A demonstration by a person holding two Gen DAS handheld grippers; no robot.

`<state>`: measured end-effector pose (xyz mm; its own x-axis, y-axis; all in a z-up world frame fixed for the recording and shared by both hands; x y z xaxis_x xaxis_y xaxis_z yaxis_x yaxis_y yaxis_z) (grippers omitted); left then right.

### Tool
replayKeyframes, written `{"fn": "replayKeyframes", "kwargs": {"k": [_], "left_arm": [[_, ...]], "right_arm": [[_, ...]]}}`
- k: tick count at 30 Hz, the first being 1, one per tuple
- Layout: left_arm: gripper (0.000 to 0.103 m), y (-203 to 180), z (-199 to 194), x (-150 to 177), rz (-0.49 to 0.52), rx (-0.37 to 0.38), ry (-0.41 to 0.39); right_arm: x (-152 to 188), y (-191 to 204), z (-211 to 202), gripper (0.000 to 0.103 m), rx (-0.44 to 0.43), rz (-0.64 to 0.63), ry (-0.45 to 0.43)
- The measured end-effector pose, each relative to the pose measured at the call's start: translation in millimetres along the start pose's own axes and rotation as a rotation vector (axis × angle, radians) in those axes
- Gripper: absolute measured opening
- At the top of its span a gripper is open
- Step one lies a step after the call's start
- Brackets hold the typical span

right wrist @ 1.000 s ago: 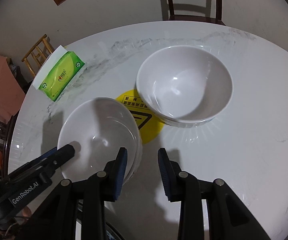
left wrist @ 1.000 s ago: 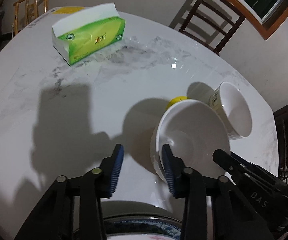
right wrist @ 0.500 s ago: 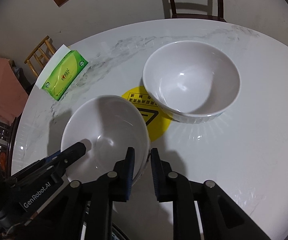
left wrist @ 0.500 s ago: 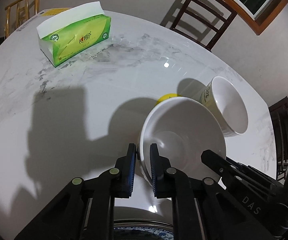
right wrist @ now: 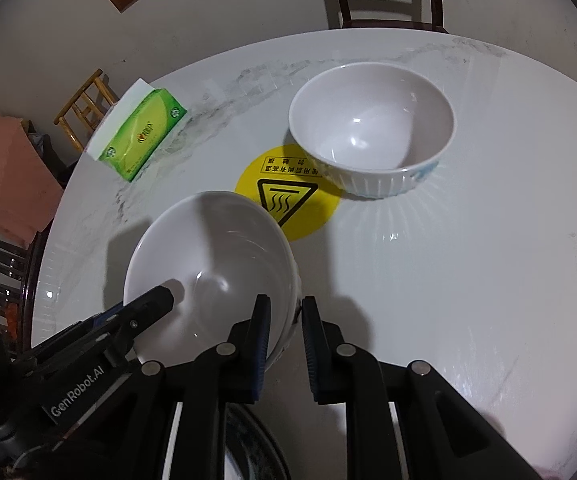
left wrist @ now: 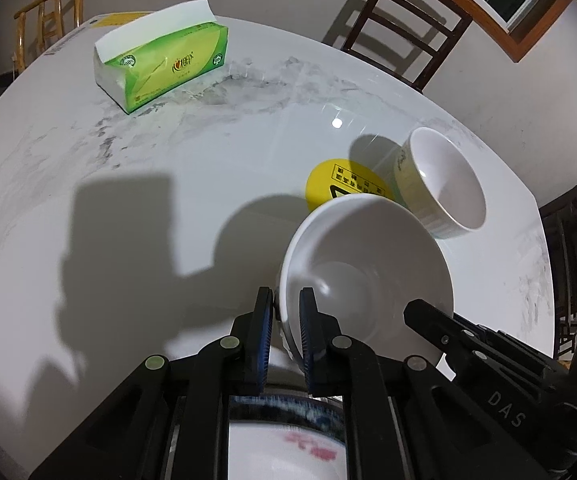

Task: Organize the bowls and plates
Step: 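Close the left gripper on the white bowl rim and lift it, then carry the white bowl over the pink bowl with the left gripper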

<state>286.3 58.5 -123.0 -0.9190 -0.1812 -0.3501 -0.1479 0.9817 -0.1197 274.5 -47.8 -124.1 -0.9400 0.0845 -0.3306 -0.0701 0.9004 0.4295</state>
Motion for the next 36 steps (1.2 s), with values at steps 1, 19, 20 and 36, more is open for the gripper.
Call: {"fn": "replayKeyframes", "kwargs": {"k": [1, 19, 20, 36], "left_arm": [[0.010, 0, -3, 2, 0.001, -0.004, 0.000], [0.010, -32, -78, 49, 0.056, -0.018, -0.068], [0.010, -36, -84, 53, 0.063, -0.020, -0.078], [0.010, -104, -127, 115, 0.175, 0.013, -0.122]], "right_arm": [[2, 1, -3, 0.016, -0.001, 0.000, -0.003], [49, -3, -88, 0.015, -0.030, 0.014, -0.078], [53, -4, -95, 0.015, -0.031, 0.015, -0.081], [109, -55, -167, 0.015, -0.011, 0.095, -0.174]]}}
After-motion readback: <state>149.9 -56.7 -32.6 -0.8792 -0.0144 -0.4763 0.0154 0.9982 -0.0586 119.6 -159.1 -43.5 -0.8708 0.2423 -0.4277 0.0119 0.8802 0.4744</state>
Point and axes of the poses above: each gripper's, at about its wrist camera, not at the fingertips, and z roughly the way its jaws point, y to its left, x to its underside, the point moved 8 cm from there along z, roughly the way its jaws point, and after that the axes turned 10 degrees about -x, right-handed, at the moved point
